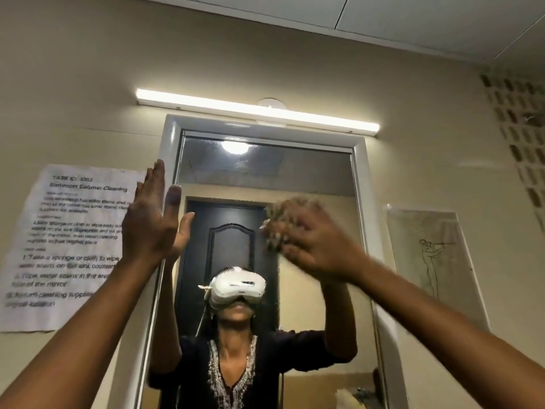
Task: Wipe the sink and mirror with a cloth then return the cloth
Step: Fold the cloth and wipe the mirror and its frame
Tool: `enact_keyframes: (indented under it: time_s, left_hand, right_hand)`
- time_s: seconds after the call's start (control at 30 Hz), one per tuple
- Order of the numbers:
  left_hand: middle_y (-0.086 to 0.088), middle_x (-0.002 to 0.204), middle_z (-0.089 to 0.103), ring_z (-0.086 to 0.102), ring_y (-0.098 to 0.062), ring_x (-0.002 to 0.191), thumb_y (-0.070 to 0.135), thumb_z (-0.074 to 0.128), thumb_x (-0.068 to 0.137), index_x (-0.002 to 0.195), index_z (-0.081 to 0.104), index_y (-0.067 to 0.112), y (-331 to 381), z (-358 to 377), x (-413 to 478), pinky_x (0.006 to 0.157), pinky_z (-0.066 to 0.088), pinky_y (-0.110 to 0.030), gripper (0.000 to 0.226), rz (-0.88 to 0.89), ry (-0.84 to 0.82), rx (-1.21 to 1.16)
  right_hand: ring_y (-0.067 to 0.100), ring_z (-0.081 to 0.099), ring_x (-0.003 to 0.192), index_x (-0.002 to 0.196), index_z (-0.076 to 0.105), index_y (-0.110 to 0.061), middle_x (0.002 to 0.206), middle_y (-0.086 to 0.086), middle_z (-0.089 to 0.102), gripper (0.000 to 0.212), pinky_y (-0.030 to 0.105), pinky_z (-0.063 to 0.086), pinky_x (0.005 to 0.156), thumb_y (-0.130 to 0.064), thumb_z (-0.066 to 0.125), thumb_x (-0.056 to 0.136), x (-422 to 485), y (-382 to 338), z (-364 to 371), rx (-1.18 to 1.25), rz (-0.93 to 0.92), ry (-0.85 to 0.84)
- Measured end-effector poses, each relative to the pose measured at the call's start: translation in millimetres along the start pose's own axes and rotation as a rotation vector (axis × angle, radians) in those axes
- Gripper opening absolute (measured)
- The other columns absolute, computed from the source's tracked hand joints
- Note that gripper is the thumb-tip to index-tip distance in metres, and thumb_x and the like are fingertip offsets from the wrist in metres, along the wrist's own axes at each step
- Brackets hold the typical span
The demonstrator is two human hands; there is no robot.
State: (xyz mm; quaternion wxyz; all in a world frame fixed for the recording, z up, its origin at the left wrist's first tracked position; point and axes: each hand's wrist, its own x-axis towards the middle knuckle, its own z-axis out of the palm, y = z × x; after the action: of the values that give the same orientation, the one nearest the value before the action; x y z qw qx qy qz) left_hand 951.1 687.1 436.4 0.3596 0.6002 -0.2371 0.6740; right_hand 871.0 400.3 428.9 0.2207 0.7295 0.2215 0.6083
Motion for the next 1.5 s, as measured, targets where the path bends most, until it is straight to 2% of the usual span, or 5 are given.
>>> enact_keyframes:
  time_s: [0.2,0.43,0.87,1.27,1.5]
  left_hand:
    - [-0.017,0.149,0.035,0.039,-0.038,0.133,0.044,0.034,0.093,0.146,0.020,0.021,0,2,2,0.105,0.038,-0.055,0.060,0.005,0.020,-0.022]
    - [-0.022,0.149,0.032,0.036,-0.042,0.133,0.040,0.031,0.094,0.146,0.020,0.016,8,-2,-2,0.105,0.036,-0.054,0.059,-0.004,0.014,0.040]
    - [-0.018,0.150,0.032,0.035,-0.036,0.136,0.049,0.030,0.096,0.145,0.023,0.013,9,0,-1,0.111,0.031,-0.043,0.061,0.004,0.040,0.070]
    - [-0.010,0.153,0.030,0.031,-0.026,0.140,0.059,0.024,0.092,0.146,0.023,0.017,6,5,-1,0.114,0.030,-0.037,0.069,-0.030,0.055,0.011]
    - [-0.008,0.154,0.028,0.026,-0.021,0.142,0.057,0.028,0.093,0.146,0.022,0.017,9,5,-1,0.116,0.027,-0.034,0.067,-0.041,0.058,-0.020]
  right_hand:
    - [0.029,0.007,0.145,0.141,0.030,-0.042,0.157,0.002,0.016,0.051,0.051,-0.001,0.118,-0.054,0.031,0.091,16,26,-1,0.074,0.704,0.166]
    - [0.029,0.002,0.147,0.143,0.029,-0.042,0.158,0.005,0.018,0.049,0.053,0.004,0.118,-0.052,0.038,0.095,-72,-107,20,-0.043,-0.351,-0.237]
    - [0.031,0.001,0.145,0.142,0.023,-0.046,0.158,0.003,0.009,0.052,0.058,0.001,0.116,-0.056,0.030,0.092,-52,41,-22,0.022,0.529,-0.105]
    - [0.022,-0.005,0.147,0.141,0.025,-0.050,0.160,-0.011,0.002,0.048,0.044,-0.007,0.119,-0.056,0.012,0.095,-242,-114,4,0.247,0.695,-0.216]
    - [0.029,0.001,0.147,0.144,0.020,-0.047,0.160,0.000,0.007,0.062,0.050,0.006,0.116,-0.049,0.046,0.087,-163,-205,25,0.176,0.203,-0.282]
